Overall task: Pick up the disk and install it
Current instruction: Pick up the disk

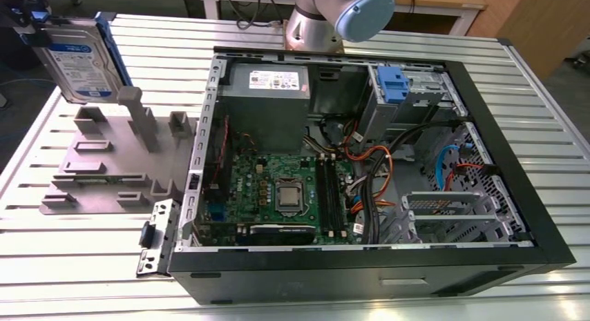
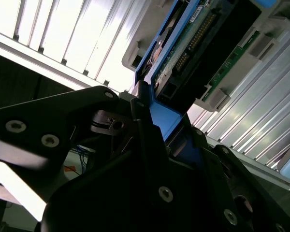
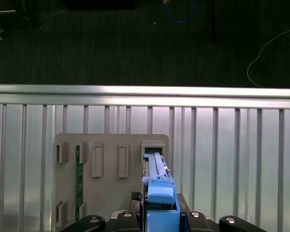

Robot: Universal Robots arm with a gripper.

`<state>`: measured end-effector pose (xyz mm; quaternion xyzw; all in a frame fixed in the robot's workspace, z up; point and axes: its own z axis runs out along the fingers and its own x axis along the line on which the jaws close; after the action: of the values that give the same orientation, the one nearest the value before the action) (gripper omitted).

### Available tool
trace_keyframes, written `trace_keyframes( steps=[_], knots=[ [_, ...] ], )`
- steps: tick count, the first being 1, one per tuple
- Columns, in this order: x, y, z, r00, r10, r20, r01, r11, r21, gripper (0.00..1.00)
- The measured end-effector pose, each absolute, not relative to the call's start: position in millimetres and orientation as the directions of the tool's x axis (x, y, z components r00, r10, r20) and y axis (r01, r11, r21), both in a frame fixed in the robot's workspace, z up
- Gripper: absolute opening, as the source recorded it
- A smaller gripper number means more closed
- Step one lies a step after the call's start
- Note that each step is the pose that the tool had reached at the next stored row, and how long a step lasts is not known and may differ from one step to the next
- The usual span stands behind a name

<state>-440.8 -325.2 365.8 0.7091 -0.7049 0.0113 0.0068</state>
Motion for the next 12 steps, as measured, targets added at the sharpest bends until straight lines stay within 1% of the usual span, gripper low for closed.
trace_keyframes(
  steps=[12],
  knots=[
    [-440.8,-325.2,369.7,0.006,-1.000,0.026,-1.000,-0.006,-0.006,0.36]
  ],
)
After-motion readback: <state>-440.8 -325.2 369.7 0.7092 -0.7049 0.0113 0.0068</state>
